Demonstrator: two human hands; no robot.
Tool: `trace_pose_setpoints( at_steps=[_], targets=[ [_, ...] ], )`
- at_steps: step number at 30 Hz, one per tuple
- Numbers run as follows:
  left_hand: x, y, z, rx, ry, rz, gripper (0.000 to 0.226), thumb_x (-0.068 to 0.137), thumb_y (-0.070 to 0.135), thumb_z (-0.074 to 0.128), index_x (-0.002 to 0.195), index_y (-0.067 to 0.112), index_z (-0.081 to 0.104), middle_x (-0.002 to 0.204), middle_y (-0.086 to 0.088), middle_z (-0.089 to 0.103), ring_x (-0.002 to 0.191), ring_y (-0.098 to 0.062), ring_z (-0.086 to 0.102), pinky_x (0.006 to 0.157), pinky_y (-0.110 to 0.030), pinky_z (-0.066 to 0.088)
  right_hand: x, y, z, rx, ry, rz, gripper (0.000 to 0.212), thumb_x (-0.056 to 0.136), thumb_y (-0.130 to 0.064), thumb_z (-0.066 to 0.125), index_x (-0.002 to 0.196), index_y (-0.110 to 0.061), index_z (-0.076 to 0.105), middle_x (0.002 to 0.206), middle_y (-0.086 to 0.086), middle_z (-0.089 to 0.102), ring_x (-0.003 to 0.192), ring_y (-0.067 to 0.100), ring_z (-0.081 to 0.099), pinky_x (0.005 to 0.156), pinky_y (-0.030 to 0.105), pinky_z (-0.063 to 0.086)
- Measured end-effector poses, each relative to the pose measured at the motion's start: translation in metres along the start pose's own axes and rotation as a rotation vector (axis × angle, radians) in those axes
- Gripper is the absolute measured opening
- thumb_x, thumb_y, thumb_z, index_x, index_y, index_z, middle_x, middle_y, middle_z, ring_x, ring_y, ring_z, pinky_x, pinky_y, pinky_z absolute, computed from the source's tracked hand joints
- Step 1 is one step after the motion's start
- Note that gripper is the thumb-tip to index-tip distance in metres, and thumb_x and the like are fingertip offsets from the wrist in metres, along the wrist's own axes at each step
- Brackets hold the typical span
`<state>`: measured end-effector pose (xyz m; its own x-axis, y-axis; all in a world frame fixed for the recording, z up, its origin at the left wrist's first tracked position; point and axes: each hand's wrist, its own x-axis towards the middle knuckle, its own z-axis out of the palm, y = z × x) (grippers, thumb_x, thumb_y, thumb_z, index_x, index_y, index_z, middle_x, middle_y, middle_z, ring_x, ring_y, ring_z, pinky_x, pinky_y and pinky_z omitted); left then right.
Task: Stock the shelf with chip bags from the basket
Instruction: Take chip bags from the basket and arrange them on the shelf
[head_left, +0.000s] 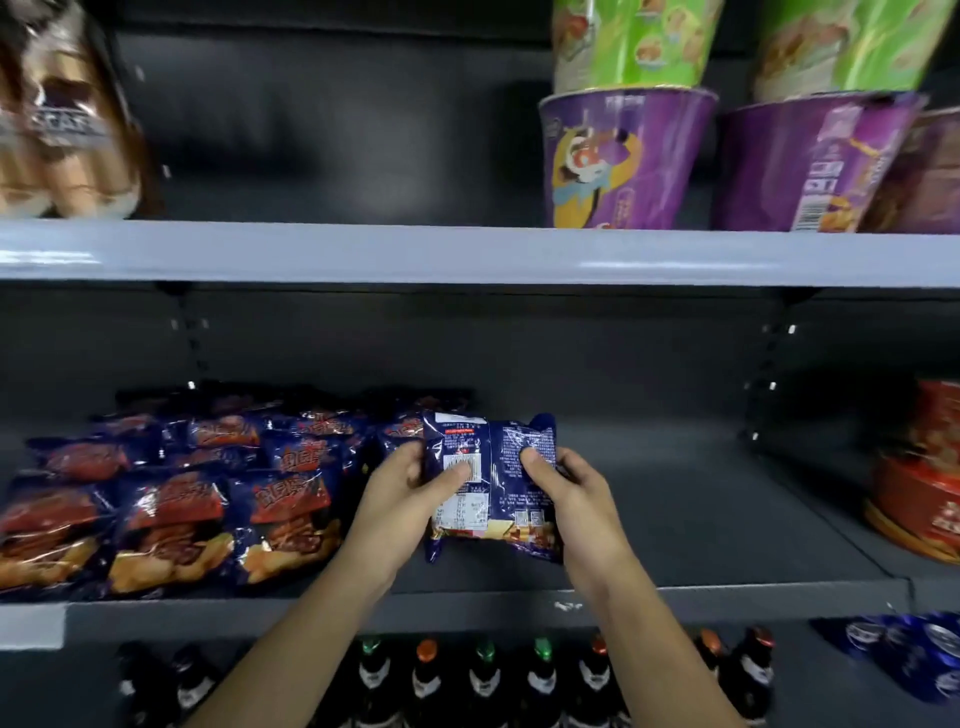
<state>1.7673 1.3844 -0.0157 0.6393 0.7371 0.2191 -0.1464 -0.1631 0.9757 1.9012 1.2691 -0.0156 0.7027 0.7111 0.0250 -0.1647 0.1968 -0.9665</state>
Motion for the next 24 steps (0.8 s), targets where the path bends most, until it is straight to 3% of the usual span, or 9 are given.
trace_pose_setpoints(
  at_steps=[3, 6, 9, 11, 13, 16, 18, 21, 24],
  targets=[
    [0.005, 0.001, -0.018, 0.056, 0.058, 0.051, 0.02, 0.092, 0.015, 0.069, 0.11, 0.022, 0.066, 0.098, 0.019, 0.075, 0.091, 0.004, 0.069, 0.074, -0.008, 0.051, 0.008, 0.003, 0.023, 0.008, -0.021, 0.002, 0.026, 0.094, -0.026, 0.07, 0.115, -0.011, 0.067, 0.104, 0.009, 0.078, 0.097, 0.03, 0.075, 0.087, 0.048, 0.06],
    [0.014, -0.006, -0.032, 0.28, 0.198, 0.112, 0.028, 0.086, 0.038, 0.073, 0.112, 0.034, 0.062, 0.108, 0.012, 0.067, 0.099, -0.004, 0.062, 0.088, -0.025, 0.052, 0.014, 0.003, 0.039, 0.03, -0.015, 0.001, 0.024, 0.095, -0.024, 0.07, 0.114, -0.011, 0.066, 0.105, 0.011, 0.078, 0.096, 0.031, 0.075, 0.085, 0.048, 0.061],
    [0.013, -0.007, -0.038, 0.535, 0.356, 0.237, 0.044, 0.084, 0.035, 0.075, 0.119, 0.034, 0.049, 0.104, 0.011, 0.048, 0.091, 0.002, 0.05, 0.075, -0.013, 0.04, 0.015, 0.006, 0.051, 0.022, 0.022, -0.031, 0.019, 0.096, -0.022, 0.069, 0.111, -0.011, 0.066, 0.103, 0.011, 0.078, 0.096, 0.033, 0.075, 0.082, 0.049, 0.062],
    [0.009, -0.005, -0.035, 0.57, 0.368, 0.33, 0.035, 0.086, 0.03, 0.073, 0.114, 0.03, 0.051, 0.098, 0.012, 0.051, 0.085, 0.003, 0.051, 0.071, -0.014, 0.041, 0.015, 0.008, 0.058, -0.006, 0.053, -0.08, 0.014, 0.097, -0.022, 0.067, 0.108, -0.014, 0.066, 0.101, 0.008, 0.078, 0.096, 0.033, 0.074, 0.084, 0.053, 0.061],
    [0.007, -0.006, -0.032, 0.54, 0.307, 0.348, 0.02, 0.09, 0.035, 0.066, 0.107, 0.026, 0.06, 0.094, 0.014, 0.059, 0.084, 0.002, 0.057, 0.074, -0.024, 0.051, 0.014, 0.011, 0.064, -0.047, 0.065, -0.147, 0.012, 0.098, -0.023, 0.066, 0.109, -0.02, 0.065, 0.102, 0.003, 0.078, 0.097, 0.028, 0.075, 0.087, 0.052, 0.06],
    [0.006, -0.002, -0.03, 0.463, 0.2, 0.264, 0.036, 0.085, 0.06, 0.058, 0.112, 0.037, 0.062, 0.104, 0.018, 0.064, 0.095, 0.006, 0.06, 0.084, -0.021, 0.051, 0.009, 0.009, 0.07, -0.068, 0.025, -0.231, 0.015, 0.1, -0.034, 0.06, 0.11, -0.028, 0.068, 0.107, -0.002, 0.077, 0.098, 0.017, 0.073, 0.082, 0.036, 0.06],
    [0.007, 0.004, -0.031, 0.343, 0.101, 0.176, 0.044, 0.078, 0.067, 0.064, 0.115, 0.044, 0.059, 0.107, 0.019, 0.067, 0.099, 0.006, 0.062, 0.087, -0.021, 0.05, 0.007, 0.005, 0.07, -0.047, -0.038, -0.23, 0.036, 0.1, -0.044, 0.047, 0.111, -0.02, 0.073, 0.106, 0.002, 0.078, 0.092, 0.016, 0.074, 0.073, 0.028, 0.059],
    [0.013, 0.006, -0.033, 0.122, 0.054, 0.076, 0.044, 0.08, 0.045, 0.078, 0.119, 0.039, 0.06, 0.108, 0.019, 0.071, 0.1, 0.003, 0.066, 0.089, -0.026, 0.052, 0.007, -0.002, 0.068, -0.065, -0.059, -0.257, 0.052, 0.097, -0.054, 0.041, 0.106, -0.018, 0.078, 0.105, 0.005, 0.078, 0.087, 0.015, 0.069, 0.073, 0.032, 0.055],
    [0.02, 0.005, -0.036, -0.123, 0.105, -0.007, 0.045, 0.084, 0.017, 0.078, 0.125, 0.026, 0.06, 0.113, 0.007, 0.073, 0.104, -0.011, 0.07, 0.091, -0.034, 0.056, 0.009, -0.007, 0.064, -0.08, 0.044, -0.309, 0.03, 0.104, -0.032, 0.049, 0.103, -0.018, 0.076, 0.1, -0.006, 0.078, 0.084, 0.003, 0.066, 0.07, 0.021, 0.052]
  ],
)
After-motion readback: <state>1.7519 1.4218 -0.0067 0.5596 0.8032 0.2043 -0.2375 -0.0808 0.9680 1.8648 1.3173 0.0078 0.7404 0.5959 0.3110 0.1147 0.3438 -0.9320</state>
